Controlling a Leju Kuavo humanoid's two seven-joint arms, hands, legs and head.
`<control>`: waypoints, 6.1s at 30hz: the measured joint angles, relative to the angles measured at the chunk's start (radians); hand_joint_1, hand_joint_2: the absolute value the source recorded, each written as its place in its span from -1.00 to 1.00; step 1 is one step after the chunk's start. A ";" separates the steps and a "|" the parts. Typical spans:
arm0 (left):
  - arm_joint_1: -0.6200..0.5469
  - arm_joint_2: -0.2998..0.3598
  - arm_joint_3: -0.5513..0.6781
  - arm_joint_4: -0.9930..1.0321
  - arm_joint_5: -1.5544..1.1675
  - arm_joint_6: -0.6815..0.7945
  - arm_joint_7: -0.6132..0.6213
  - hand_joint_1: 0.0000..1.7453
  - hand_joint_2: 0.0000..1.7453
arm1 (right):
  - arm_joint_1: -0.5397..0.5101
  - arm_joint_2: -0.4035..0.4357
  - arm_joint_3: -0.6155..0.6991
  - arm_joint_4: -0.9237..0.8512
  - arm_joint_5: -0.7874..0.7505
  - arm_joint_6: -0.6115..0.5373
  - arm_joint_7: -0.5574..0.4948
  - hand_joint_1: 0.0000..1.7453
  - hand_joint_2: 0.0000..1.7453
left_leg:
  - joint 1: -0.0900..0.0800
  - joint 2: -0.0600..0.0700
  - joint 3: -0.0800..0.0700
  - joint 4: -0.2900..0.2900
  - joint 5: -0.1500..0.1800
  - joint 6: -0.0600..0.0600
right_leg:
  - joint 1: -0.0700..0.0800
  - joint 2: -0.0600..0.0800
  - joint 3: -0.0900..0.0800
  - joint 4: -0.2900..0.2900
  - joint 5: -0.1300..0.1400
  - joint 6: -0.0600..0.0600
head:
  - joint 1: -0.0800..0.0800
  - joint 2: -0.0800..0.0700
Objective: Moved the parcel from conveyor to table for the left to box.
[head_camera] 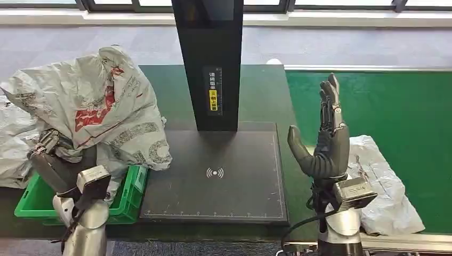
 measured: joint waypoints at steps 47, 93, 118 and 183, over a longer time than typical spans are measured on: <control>-0.306 0.115 0.305 0.565 -0.255 -0.211 0.330 -1.00 -1.00 | 0.068 -0.028 0.000 -0.004 -0.007 -0.012 -0.003 -1.00 1.00 | -0.001 0.002 0.002 0.000 0.001 -0.003 | -0.002 0.005 -0.002 0.001 0.002 -0.002 | 0.000 0.000; -0.050 -0.090 0.018 0.147 0.214 -0.288 0.094 -1.00 -1.00 | -0.309 -0.336 -0.642 1.243 0.836 -0.378 0.693 -1.00 1.00 | -0.002 -0.006 -0.002 0.002 0.002 0.006 | -0.004 -0.004 0.003 -0.004 0.003 0.007 | 0.000 0.000; -0.114 -0.087 -0.011 0.258 0.250 -0.278 0.071 -1.00 -1.00 | -0.382 -0.119 -0.607 1.283 0.755 -0.023 0.237 1.00 1.00 | 0.007 0.030 0.009 -0.001 -0.008 -0.006 | 0.003 0.034 0.000 -0.002 0.007 -0.004 | 0.000 0.000; -0.188 -0.097 -0.065 0.348 0.271 -0.322 0.053 -1.00 -1.00 | -0.271 0.101 0.072 0.870 -0.120 -0.123 0.044 -1.00 1.00 | 0.005 0.004 0.007 -0.005 0.001 -0.012 | 0.002 0.006 0.000 0.002 0.001 -0.012 | 0.000 0.000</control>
